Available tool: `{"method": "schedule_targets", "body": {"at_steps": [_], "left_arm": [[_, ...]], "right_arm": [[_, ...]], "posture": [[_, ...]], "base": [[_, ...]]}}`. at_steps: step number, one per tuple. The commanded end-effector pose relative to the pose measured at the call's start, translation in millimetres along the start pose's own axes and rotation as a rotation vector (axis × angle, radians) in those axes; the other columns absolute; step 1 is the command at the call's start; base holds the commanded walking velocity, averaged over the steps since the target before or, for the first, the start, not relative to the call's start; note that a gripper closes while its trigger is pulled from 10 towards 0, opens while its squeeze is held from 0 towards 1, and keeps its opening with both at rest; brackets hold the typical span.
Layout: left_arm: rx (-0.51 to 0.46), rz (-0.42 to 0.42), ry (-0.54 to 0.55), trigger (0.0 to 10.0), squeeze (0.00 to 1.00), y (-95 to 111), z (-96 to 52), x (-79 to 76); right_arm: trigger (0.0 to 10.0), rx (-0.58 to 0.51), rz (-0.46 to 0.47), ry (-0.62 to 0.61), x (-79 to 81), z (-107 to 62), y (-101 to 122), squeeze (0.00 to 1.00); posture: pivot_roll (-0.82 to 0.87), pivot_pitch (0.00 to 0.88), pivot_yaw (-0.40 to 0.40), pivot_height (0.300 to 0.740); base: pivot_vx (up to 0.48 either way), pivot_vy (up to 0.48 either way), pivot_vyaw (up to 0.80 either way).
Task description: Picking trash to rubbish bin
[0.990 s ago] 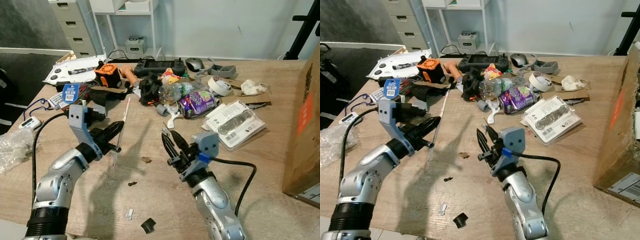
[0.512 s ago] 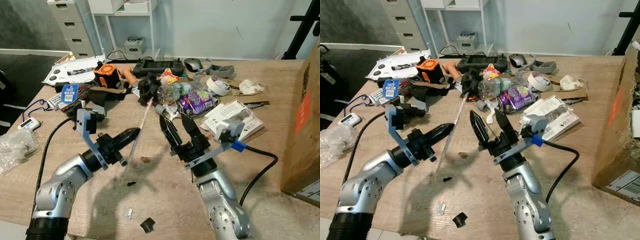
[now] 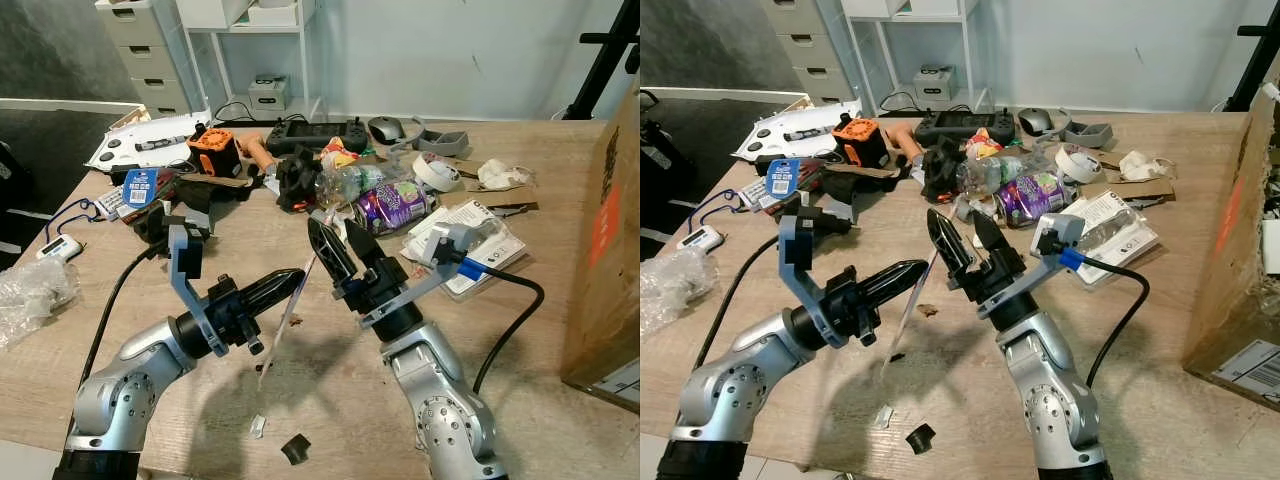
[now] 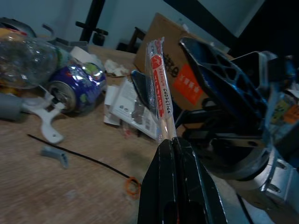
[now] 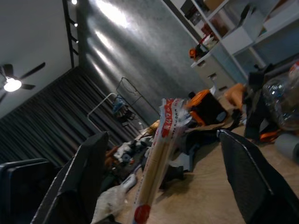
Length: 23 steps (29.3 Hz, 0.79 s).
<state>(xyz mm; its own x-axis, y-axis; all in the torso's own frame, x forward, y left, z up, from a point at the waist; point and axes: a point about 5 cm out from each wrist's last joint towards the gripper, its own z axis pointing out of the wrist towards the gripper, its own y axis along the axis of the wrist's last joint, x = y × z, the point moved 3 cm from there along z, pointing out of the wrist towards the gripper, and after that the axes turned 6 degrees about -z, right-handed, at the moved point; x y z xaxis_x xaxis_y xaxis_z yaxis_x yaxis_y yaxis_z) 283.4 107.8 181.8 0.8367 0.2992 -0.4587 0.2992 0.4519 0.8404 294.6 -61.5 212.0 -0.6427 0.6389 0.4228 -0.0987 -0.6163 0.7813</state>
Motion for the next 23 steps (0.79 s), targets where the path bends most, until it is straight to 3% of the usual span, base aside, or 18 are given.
{"method": "schedule_targets", "body": {"at_steps": [1, 2, 23], "left_arm": [[0.009, -0.022, -0.022, 0.0, 0.00, -3.0, -2.4, -4.1], [0.015, -0.036, -0.041, 0.0, 0.00, -3.8, -1.3, -7.1], [0.057, -0.080, -0.088, 0.0, 0.00, -12.7, 4.0, -17.5]], "right_arm": [[4.0, -0.016, 0.106, -0.007, 10.1, 5.6, -9.1, 0.00], [0.0, -0.038, 0.161, -0.005, 11.3, 5.3, -7.3, 0.00], [0.0, -0.013, 0.186, 0.013, 12.2, 3.7, -7.5, 0.00]], "posture": [[-0.17, 0.130, 0.149, 0.740], [-0.17, 0.130, 0.149, 0.740], [-0.18, 0.137, 0.149, 0.740]], "base": [[0.000, 0.000, 0.00], [0.000, 0.000, 0.00], [0.000, 0.000, 0.00]]}}
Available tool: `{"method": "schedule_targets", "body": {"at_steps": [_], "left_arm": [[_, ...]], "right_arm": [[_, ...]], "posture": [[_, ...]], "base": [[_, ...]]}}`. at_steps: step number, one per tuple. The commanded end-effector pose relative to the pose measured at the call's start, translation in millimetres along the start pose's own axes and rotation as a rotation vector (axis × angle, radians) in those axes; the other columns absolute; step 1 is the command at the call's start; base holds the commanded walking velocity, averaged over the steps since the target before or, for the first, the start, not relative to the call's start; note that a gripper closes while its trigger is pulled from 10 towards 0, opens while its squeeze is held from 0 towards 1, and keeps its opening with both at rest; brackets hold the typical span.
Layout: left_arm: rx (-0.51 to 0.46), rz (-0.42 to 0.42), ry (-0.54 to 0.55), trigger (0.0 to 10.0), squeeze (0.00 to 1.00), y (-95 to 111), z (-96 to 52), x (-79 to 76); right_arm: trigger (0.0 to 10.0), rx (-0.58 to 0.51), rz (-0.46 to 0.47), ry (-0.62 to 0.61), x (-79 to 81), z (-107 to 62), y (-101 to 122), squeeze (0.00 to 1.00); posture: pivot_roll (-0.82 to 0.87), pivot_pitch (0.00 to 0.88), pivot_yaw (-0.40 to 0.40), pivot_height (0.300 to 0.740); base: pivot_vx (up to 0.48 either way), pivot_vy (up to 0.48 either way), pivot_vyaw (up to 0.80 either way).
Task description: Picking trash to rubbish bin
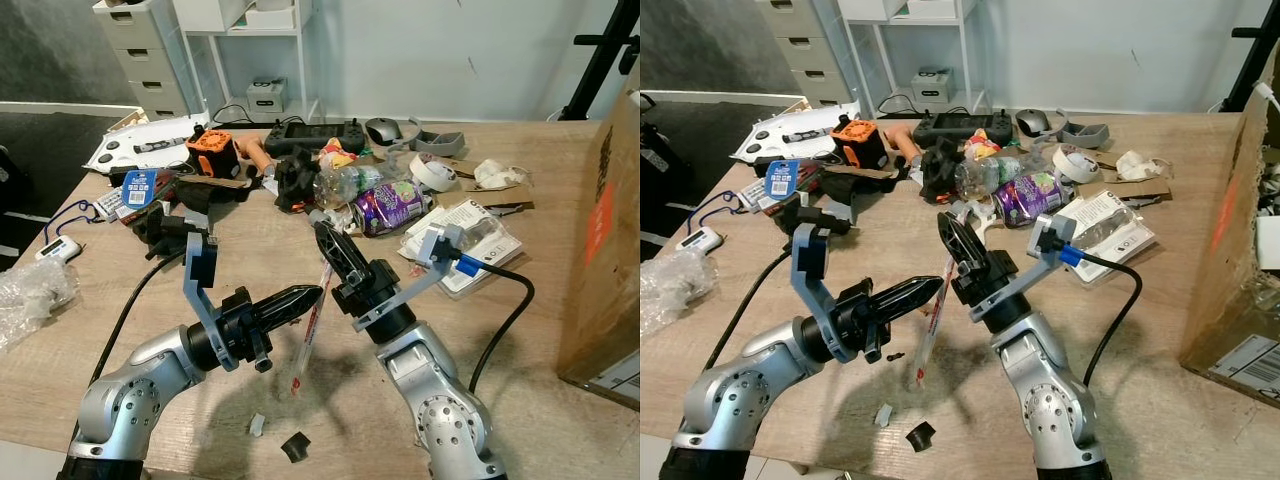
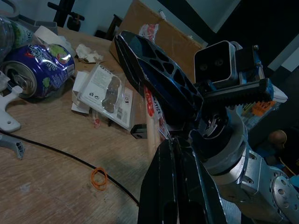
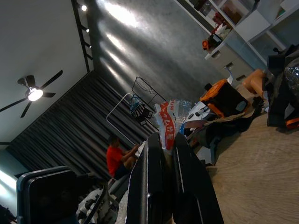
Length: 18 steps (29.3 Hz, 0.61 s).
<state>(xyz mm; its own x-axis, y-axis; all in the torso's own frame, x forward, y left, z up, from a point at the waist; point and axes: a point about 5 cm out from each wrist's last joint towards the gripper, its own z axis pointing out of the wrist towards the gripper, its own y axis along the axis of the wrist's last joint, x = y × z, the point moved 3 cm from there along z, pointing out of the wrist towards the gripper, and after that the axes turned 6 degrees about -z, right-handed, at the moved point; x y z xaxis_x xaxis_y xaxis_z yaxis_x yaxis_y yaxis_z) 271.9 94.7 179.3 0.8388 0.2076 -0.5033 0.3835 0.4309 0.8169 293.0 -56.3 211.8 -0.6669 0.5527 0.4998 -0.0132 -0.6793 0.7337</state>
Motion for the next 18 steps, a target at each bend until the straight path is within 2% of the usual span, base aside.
{"method": "schedule_targets", "body": {"at_steps": [1, 6, 7, 8, 9, 10, 13, 18], "left_arm": [[0.011, -0.003, -0.023, 0.0, 0.00, -1.9, -0.1, -5.3], [0.010, 0.026, 0.012, 0.0, 0.00, 0.1, 1.8, 0.0], [0.011, 0.025, 0.013, 4.0, 0.22, 1.0, 2.3, 0.9], [0.005, 0.023, 0.020, 10.0, 0.80, 3.4, 3.7, 2.7], [0.005, 0.023, 0.020, 10.0, 0.80, 3.4, 3.7, 2.7], [-0.022, 0.030, 0.047, 10.0, 1.00, 7.2, 5.6, 6.8], [-0.060, 0.055, 0.093, 10.0, 1.00, 11.5, 8.3, 13.9], [-0.060, 0.084, 0.130, 10.0, 1.00, 11.7, 9.4, 19.9]], "right_arm": [[0.0, -0.029, 0.071, -0.009, 7.3, 3.1, -4.8, 0.00], [0.0, -0.054, 0.077, -0.015, 7.1, 6.0, -0.3, 0.00], [0.0, -0.060, 0.075, -0.016, 6.5, 6.8, 1.4, 0.00], [0.0, -0.063, 0.060, -0.019, 4.9, 8.1, 3.6, 0.00], [0.0, -0.063, 0.060, -0.019, 4.9, 8.1, 3.6, 0.00], [0.0, -0.064, 0.047, -0.023, 3.4, 8.5, 5.3, 0.00], [0.0, -0.072, 0.040, -0.026, 2.3, 8.7, 8.9, 0.00], [0.0, -0.079, 0.030, -0.030, 0.6, 8.7, 12.4, 0.00]], "posture": [[-0.18, 0.137, 0.149, 0.740], [-0.18, 0.144, 0.153, 0.740], [-0.17, 0.149, 0.156, 0.740], [-0.17, 0.155, 0.159, 0.740], [-0.17, 0.155, 0.159, 0.740], [-0.18, 0.156, 0.159, 0.740], [-0.18, 0.159, 0.162, 0.740], [-0.18, 0.161, 0.164, 0.740]], "base": [[0.000, 0.000, 0.00], [0.000, 0.000, 0.00], [0.000, 0.000, 0.00], [0.000, 0.000, 0.00], [0.000, 0.000, 0.00], [0.000, 0.000, 0.00], [0.000, 0.000, 0.00], [0.000, 0.000, 0.00]]}}
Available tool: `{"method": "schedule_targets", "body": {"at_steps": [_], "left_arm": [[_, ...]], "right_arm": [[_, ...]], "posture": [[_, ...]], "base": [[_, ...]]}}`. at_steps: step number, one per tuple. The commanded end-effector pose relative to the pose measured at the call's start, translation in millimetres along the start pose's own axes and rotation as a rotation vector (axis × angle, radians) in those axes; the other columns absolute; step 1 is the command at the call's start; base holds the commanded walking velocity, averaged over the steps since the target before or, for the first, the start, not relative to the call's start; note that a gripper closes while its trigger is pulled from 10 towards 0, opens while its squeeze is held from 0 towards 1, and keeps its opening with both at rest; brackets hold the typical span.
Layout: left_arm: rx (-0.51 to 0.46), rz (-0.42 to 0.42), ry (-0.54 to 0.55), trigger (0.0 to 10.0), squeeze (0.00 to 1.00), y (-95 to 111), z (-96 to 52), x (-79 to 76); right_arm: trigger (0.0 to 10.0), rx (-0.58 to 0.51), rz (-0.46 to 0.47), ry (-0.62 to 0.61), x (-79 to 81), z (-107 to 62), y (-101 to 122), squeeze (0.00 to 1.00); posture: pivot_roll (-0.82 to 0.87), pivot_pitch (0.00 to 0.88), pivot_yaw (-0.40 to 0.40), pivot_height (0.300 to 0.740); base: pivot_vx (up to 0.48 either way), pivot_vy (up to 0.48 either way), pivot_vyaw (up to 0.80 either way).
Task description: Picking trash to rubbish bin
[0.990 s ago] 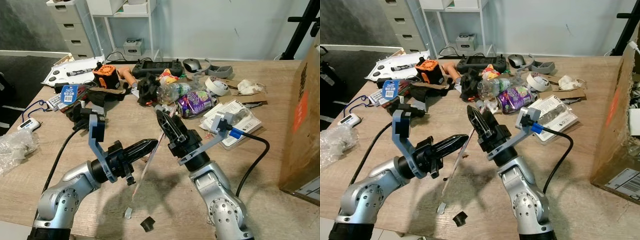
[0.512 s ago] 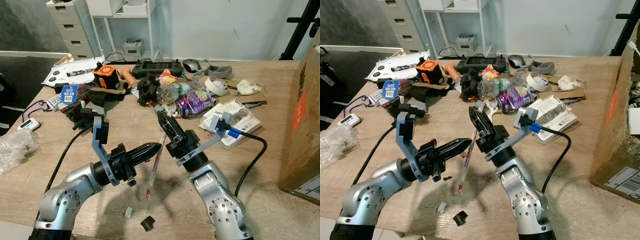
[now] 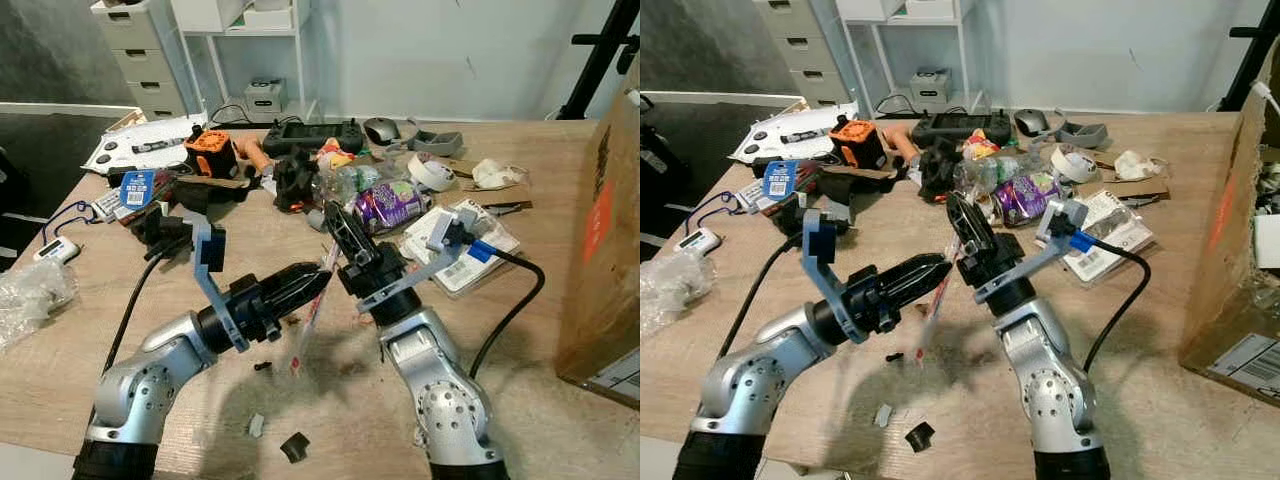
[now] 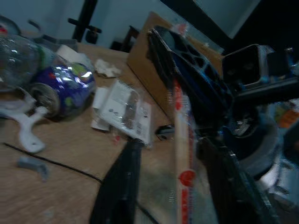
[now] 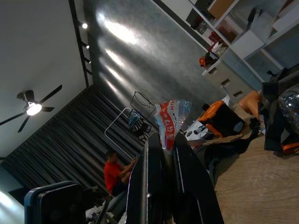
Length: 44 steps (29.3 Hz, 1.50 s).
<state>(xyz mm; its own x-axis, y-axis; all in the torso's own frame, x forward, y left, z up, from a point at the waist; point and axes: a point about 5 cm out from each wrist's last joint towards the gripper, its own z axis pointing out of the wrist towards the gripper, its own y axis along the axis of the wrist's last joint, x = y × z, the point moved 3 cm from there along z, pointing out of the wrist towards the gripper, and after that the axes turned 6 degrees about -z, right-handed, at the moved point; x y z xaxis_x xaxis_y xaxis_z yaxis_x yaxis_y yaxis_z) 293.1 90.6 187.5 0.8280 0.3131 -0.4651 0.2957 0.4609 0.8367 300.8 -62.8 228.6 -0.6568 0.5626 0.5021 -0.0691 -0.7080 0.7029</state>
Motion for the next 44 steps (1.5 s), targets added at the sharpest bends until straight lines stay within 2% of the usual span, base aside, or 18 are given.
{"method": "schedule_targets", "body": {"at_steps": [1, 4, 5, 12, 15, 20, 22, 25, 26, 28, 33, 34, 36, 37, 38, 39, 40, 44], "left_arm": [[-0.004, 0.026, 0.064, 10.0, 1.00, -0.8, -3.7, 10.1], [-0.013, 0.059, 0.099, 10.0, 1.00, 1.8, -2.9, 14.9], [-0.097, 0.122, 0.198, 10.0, 0.00, 16.4, -2.3, 27.6], [-0.353, 0.049, 0.311, 10.0, 0.00, 59.7, -7.4, 47.9], [-0.343, 0.071, 0.307, 10.0, 0.00, 62.5, -7.2, 48.6], [-0.211, 0.340, 0.499, 10.0, 0.00, 62.1, -7.6, 69.5], [-0.211, 0.340, 0.499, 10.0, 0.00, 62.1, -7.6, 69.5], [-0.105, 0.476, 0.767, 10.0, 0.00, 56.3, -15.7, 97.8], [-0.105, 0.476, 0.767, 10.0, 0.00, 56.3, -15.7, 97.8], [-0.105, 0.510, 0.801, 10.0, 0.00, 55.3, -15.1, 100.3], [-0.064, 0.558, 0.759, 10.0, 0.00, 46.0, -5.1, 96.9], [-0.060, 0.560, 0.753, 10.0, 0.00, 43.5, -3.6, 96.5], [-0.060, 0.559, 0.752, 10.0, 0.00, 42.3, -3.1, 96.4], [-0.057, 0.559, 0.754, 10.0, 0.00, 41.2, -3.3, 96.6], [-0.049, 0.565, 0.756, 10.0, 0.00, 39.9, -3.8, 97.4], [-0.043, 0.571, 0.757, 10.0, 0.00, 39.0, -4.1, 97.9], [-0.032, 0.577, 0.756, 10.0, 0.00, 37.9, -4.7, 98.3], [0.000, 0.600, 0.759, 10.0, 0.00, 34.0, -6.8, 100.5]], "right_arm": [[0.0, -0.013, 0.029, -0.020, 0.0, -1.9, -2.1, 0.00], [0.0, -0.018, 0.021, -0.023, -1.8, -1.5, 1.0, 0.00], [0.0, -0.023, 0.004, -0.024, -4.1, 0.1, 5.5, 0.00], [0.0, 0.053, -0.124, 0.021, -4.0, 5.9, 5.6, 0.00], [0.0, 0.089, -0.171, 0.036, -3.7, 6.9, 2.4, 0.00], [0.0, 0.086, -0.395, 0.020, -8.3, 14.4, 13.9, 0.00], [0.0, 0.086, -0.395, 0.020, -8.3, 14.4, 13.9, 0.00], [0.0, -0.202, -0.618, 0.034, 4.3, 32.7, 97.5, 0.00], [0.0, -0.202, -0.618, 0.034, 4.3, 32.7, 97.5, 0.00], [0.0, -0.343, -0.686, 0.044, 14.4, 37.8, 147.5, 0.00], [0.0, -0.446, -0.767, -0.017, 12.3, 37.4, 211.5, 0.00], [1.5, -0.474, -0.802, -0.066, 7.8, 34.1, 231.4, 0.00], [1.5, -0.492, -0.823, -0.100, 5.0, 31.4, 243.3, 0.00], [3.5, -0.508, -0.844, -0.132, 1.7, 27.4, 256.3, 0.00], [7.8, -0.504, -0.905, -0.191, -5.2, 22.1, 268.3, 0.00], [7.8, -0.499, -0.946, -0.229, -9.5, 18.4, 275.4, 0.00], [10.0, -0.490, -0.984, -0.339, -22.6, 10.2, 287.7, 0.00], [10.0, -0.532, -1.026, -0.539, -40.9, -13.1, 320.1, 0.00]], "posture": [[-0.18, 0.161, 0.164, 0.740], [-0.19, 0.162, 0.164, 0.740], [-0.19, 0.164, 0.163, 0.740], [-0.18, 0.169, 0.173, 0.740], [-0.18, 0.173, 0.178, 0.740], [-0.18, 0.177, 0.197, 0.740], [-0.18, 0.177, 0.197, 0.740], [-0.19, 0.181, 0.206, 0.740], [-0.19, 0.181, 0.206, 0.740], [-0.21, 0.186, 0.207, 0.740], [-0.21, 0.189, 0.202, 0.740], [-0.21, 0.190, 0.201, 0.740], [-0.21, 0.190, 0.201, 0.740], [-0.21, 0.191, 0.199, 0.740], [-0.21, 0.194, 0.196, 0.740], [-0.21, 0.194, 0.195, 0.740], [-0.21, 0.194, 0.191, 0.740], [-0.20, 0.197, 0.186, 0.740]], "base": [[0.000, 0.000, 0.00], [0.000, 0.000, 0.00], [0.000, 0.000, 0.00], [0.000, 0.000, 0.00], [0.000, 0.000, 0.00], [0.000, 0.000, 0.00], [0.000, 0.000, 0.00], [0.000, 0.000, 0.00], [0.000, 0.000, 0.00], [0.000, 0.000, 0.00], [0.000, 0.000, 0.00], [0.000, 0.000, 0.00], [0.000, 0.000, 0.00], [0.000, 0.000, 0.00], [0.000, 0.000, 0.00], [0.000, 0.000, 0.00], [0.000, 0.000, 0.00], [0.000, 0.000, 0.00]]}}
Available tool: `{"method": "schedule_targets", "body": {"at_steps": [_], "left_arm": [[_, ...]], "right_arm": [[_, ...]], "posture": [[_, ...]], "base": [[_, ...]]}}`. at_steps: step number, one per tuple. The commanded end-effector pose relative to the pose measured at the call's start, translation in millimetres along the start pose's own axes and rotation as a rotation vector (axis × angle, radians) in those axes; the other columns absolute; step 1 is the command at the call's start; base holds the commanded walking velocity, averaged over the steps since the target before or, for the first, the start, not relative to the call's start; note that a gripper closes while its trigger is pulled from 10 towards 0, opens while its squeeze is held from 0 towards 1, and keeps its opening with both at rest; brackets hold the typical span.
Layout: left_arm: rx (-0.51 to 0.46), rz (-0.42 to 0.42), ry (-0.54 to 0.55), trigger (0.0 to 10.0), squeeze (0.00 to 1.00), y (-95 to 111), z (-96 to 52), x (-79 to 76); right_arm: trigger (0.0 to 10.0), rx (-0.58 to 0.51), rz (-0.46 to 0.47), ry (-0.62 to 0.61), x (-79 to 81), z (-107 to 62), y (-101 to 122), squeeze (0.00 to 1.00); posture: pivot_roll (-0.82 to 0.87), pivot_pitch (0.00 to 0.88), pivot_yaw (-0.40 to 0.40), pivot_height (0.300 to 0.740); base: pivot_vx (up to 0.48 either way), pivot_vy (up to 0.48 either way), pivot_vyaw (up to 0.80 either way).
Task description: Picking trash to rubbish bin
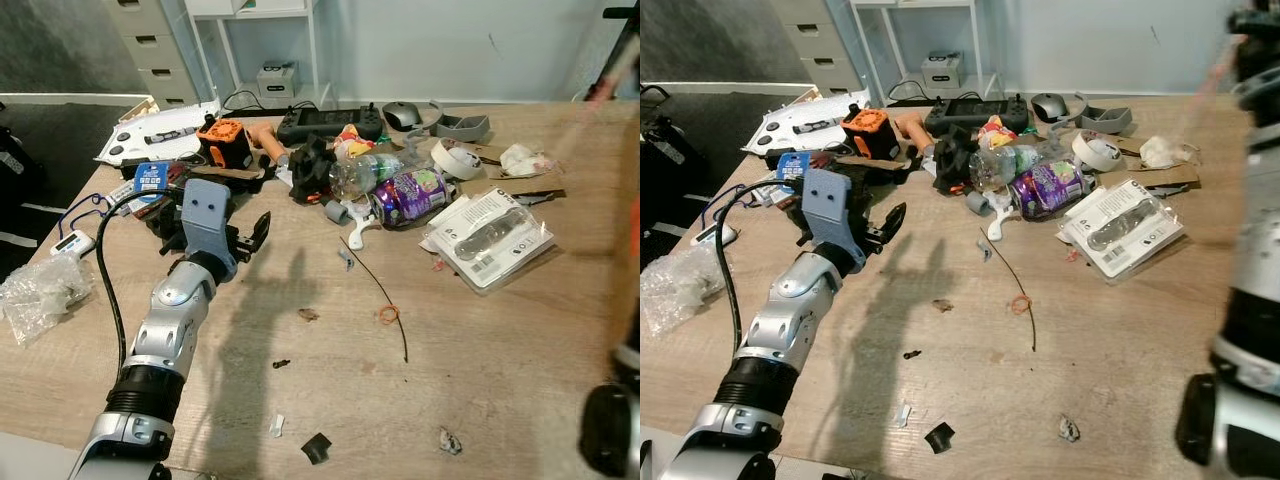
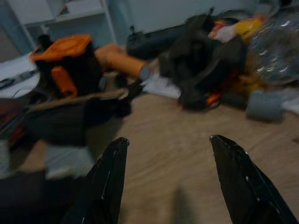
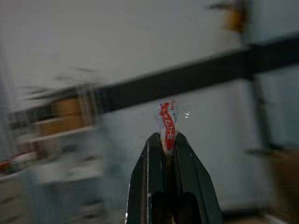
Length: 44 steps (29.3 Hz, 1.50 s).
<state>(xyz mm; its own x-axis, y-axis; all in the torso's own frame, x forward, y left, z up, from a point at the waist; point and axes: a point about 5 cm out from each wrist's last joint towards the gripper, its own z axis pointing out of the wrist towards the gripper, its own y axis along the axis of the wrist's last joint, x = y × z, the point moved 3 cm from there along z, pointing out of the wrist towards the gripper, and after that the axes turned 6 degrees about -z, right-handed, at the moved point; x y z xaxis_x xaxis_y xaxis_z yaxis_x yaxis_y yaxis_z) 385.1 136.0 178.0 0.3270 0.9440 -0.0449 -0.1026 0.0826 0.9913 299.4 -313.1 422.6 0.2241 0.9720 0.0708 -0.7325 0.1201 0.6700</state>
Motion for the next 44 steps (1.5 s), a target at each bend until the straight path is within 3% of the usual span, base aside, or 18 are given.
{"method": "schedule_targets", "body": {"at_steps": [1, 5, 8, 14, 16, 21, 22, 25, 26, 28, 32, 35, 36, 37, 38, 39, 41, 44], "left_arm": [[0.038, 0.026, 0.012, 10.0, 0.00, -10.5, -6.1, 6.9], [0.053, 0.033, 0.017, 10.0, 0.00, -14.3, -7.6, 8.2], [0.057, 0.041, 0.021, 10.0, 0.00, -16.5, -8.0, 9.0], [0.062, 0.058, 0.034, 10.0, 0.00, -18.6, -6.2, 10.3], [0.060, 0.070, 0.034, 10.0, 0.00, -17.8, -6.0, 10.8], [0.064, 0.060, 0.040, 10.0, 0.00, -18.1, -6.6, 13.2], [0.066, 0.058, 0.046, 10.0, 0.00, -18.4, -6.9, 14.4], [0.068, 0.056, 0.058, 10.0, 0.00, -20.0, -8.0, 16.5], [0.069, 0.056, 0.061, 10.0, 0.00, -20.5, -8.0, 16.7], [0.057, 0.048, 0.073, 10.0, 0.00, -19.4, -7.0, 16.2], [0.018, 0.035, 0.067, 10.0, 0.00, -11.8, -2.0, 12.3], [-0.011, 0.040, 0.085, 10.0, 0.00, -6.4, 2.4, 11.3], [-0.011, 0.040, 0.085, 10.0, 0.00, -6.4, 2.4, 11.3], [-0.017, 0.047, 0.090, 10.0, 0.00, -5.0, 3.6, 11.1], [-0.050, 0.049, 0.107, 10.0, 0.00, 1.5, 6.2, 11.1], [-0.050, 0.049, 0.107, 10.0, 0.00, 1.5, 6.2, 11.1], [-0.089, 0.030, 0.126, 10.0, 0.00, 9.1, 7.6, 13.1], [-0.111, 0.021, 0.138, 10.0, 0.00, 13.6, 8.0, 15.0]], "right_arm": [[10.0, -0.017, -0.033, -0.035, -9.0, 2.1, 7.7, 0.00], [10.0, -0.090, -0.107, -0.067, -22.2, 6.6, 29.5, 0.00], [10.0, -0.155, -0.104, -0.057, -24.3, 10.2, 45.3, 0.00], [10.0, -0.201, -0.010, 0.068, -1.9, 14.8, 46.9, 0.00], [10.0, -0.293, 0.034, 0.153, 14.2, 15.7, 64.2, 0.00], [10.0, -0.381, 0.055, 0.190, 21.3, 17.9, 84.2, 0.00], [10.0, -0.399, 0.036, 0.180, 19.8, 20.1, 90.3, 0.00], [10.0, -0.209, -0.290, 0.133, 8.6, 32.3, 71.6, 0.00], [10.0, -0.175, -0.334, 0.125, 7.0, 31.8, 64.6, 0.00], [10.0, -0.132, -0.304, 0.139, 12.2, 28.7, 52.6, 0.00], [10.0, -0.109, -0.249, 0.281, 46.3, 17.8, 30.9, 0.00], [10.0, -0.056, -0.090, 0.538, 101.1, -3.2, 5.8, 0.00], [10.0, -0.056, -0.090, 0.538, 101.1, -3.2, 5.8, 0.00], [10.0, -0.042, -0.046, 0.606, 116.4, -10.6, -0.2, 0.00], [10.0, -0.036, 0.069, 0.759, 161.6, -33.0, -8.8, 0.00], [10.0, -0.036, 0.069, 0.759, 161.6, -33.0, -8.8, 0.00], [10.0, -0.064, 0.104, 0.838, 186.5, -44.5, -5.9, 0.00], [10.0, -0.079, 0.124, 0.862, 193.2, -46.6, -3.2, 0.00]], "posture": [[-0.20, 0.198, 0.186, 0.740], [-0.20, 0.201, 0.187, 0.740], [-0.21, 0.202, 0.187, 0.740], [-0.21, 0.203, 0.190, 0.740], [-0.20, 0.201, 0.188, 0.740], [-0.20, 0.200, 0.189, 0.740], [-0.21, 0.199, 0.186, 0.740], [-0.21, 0.197, 0.186, 0.740], [-0.21, 0.197, 0.186, 0.740], [-0.21, 0.195, 0.189, 0.740], [-0.21, 0.191, 0.194, 0.740], [-0.21, 0.187, 0.195, 0.740], [-0.21, 0.187, 0.195, 0.740], [-0.21, 0.186, 0.195, 0.740], [-0.21, 0.186, 0.195, 0.740], [-0.21, 0.186, 0.195, 0.740], [-0.20, 0.179, 0.182, 0.740], [-0.20, 0.179, 0.182, 0.740]], "base": [[0.000, 0.000, 0.00], [0.000, 0.000, 0.00], [0.000, 0.000, 0.00], [0.000, 0.000, 0.00], [0.000, 0.000, 0.00], [0.000, 0.000, 0.00], [0.000, 0.000, 0.00], [0.000, 0.000, 0.00], [0.000, 0.000, 0.00], [0.000, 0.000, 0.00], [0.000, 0.000, 0.00], [0.000, 0.000, 0.00], [0.000, 0.000, 0.00], [0.000, 0.000, 0.00], [0.000, 0.000, 0.00], [0.000, 0.000, 0.00], [0.000, 0.000, 0.00], [0.000, 0.000, 0.00]]}}
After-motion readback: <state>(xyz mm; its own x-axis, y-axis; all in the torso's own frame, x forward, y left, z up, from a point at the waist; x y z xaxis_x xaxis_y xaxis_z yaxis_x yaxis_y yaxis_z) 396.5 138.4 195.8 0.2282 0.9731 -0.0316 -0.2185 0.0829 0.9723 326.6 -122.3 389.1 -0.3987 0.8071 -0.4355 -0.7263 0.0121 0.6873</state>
